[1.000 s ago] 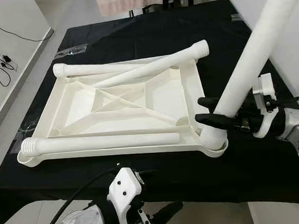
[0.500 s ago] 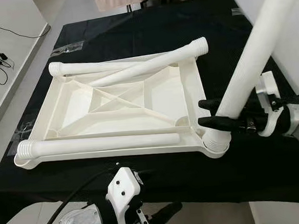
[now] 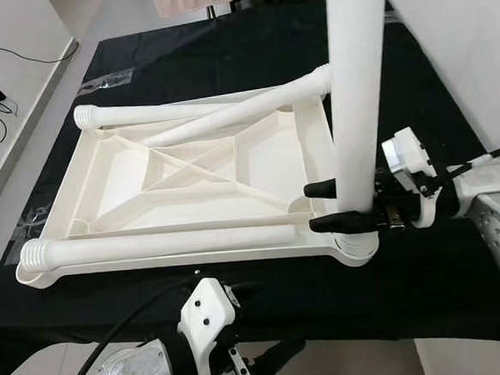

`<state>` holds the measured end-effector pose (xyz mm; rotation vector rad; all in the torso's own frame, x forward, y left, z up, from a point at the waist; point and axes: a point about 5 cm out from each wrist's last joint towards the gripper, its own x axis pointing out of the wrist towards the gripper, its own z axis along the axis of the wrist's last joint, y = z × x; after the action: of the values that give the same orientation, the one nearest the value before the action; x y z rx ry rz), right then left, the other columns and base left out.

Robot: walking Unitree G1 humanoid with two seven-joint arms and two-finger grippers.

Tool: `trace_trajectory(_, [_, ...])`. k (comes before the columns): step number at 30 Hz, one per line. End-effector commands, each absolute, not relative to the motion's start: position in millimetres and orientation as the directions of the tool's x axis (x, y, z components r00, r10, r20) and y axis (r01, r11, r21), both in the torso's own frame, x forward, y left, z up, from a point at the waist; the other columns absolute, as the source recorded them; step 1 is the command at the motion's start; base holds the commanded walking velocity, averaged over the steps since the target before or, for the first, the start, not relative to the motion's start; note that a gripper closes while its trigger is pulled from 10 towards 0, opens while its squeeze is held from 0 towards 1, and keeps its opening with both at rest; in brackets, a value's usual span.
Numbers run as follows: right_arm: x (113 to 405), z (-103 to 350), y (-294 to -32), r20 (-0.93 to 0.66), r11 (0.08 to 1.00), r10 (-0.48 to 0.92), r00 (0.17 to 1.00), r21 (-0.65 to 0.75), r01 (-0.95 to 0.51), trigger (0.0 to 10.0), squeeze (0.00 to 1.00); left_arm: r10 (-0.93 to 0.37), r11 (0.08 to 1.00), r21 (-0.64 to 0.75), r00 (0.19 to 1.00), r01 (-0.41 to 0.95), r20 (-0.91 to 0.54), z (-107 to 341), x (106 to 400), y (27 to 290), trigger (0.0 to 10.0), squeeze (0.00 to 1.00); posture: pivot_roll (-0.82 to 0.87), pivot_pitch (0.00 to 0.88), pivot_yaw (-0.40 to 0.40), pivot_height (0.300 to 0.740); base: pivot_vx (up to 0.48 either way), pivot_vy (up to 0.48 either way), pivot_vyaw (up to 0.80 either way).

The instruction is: Building children table

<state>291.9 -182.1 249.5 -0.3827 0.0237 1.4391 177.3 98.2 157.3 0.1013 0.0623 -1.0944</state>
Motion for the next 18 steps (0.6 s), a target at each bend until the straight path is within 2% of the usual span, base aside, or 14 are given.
trace_trajectory(1, [292,227,-171,-0.281,0.033,0.957,0.075,-0.153,-0.988,10.0,0.0,-0.881,0.451,0.046,0.453,0.891,-0.134,154,175,101,10.0,0.0,-0.01,0.256,0.111,0.74,0.0,0.0,0.0])
trace_trajectory(8, [294,226,-173,-0.259,0.086,0.958,0.125,-0.16,-0.983,10.0,0.0,-0.881,0.452,0.045,0.454,0.891,-0.132,154,175,101,10.0,0.0,-0.02,0.255,0.106,0.74,0.0,0.0,0.0])
trace_trajectory(11, [295,223,-174,-0.18,0.211,0.955,0.237,-0.153,-0.966,10.0,0.0,-0.882,0.451,0.043,0.453,0.891,-0.132,153,175,100,10.0,0.0,-0.02,0.254,0.1,0.74,0.0,0.0,0.0])
trace_trajectory(12, [295,223,-174,-0.18,0.211,0.955,0.237,-0.153,-0.966,10.0,0.0,-0.882,0.451,0.043,0.453,0.891,-0.132,153,175,100,10.0,0.0,-0.02,0.254,0.1,0.74,0.0,0.0,0.0])
trace_trajectory(15, [291,218,-174,-0.106,0.358,0.922,0.374,-0.138,-0.923,10.0,0.0,-0.882,0.451,0.041,0.453,0.891,-0.133,153,175,100,10.0,0.0,-0.03,0.254,0.097,0.74,0.0,0.0,0.0])
trace_trajectory(18, [289,214,-173,-0.086,0.411,0.903,0.422,-0.119,-0.904,10.0,0.0,-0.882,0.451,0.04,0.452,0.891,-0.133,152,175,101,10.0,0.0,-0.04,0.25,0.092,0.74,0.0,0.0,0.0])
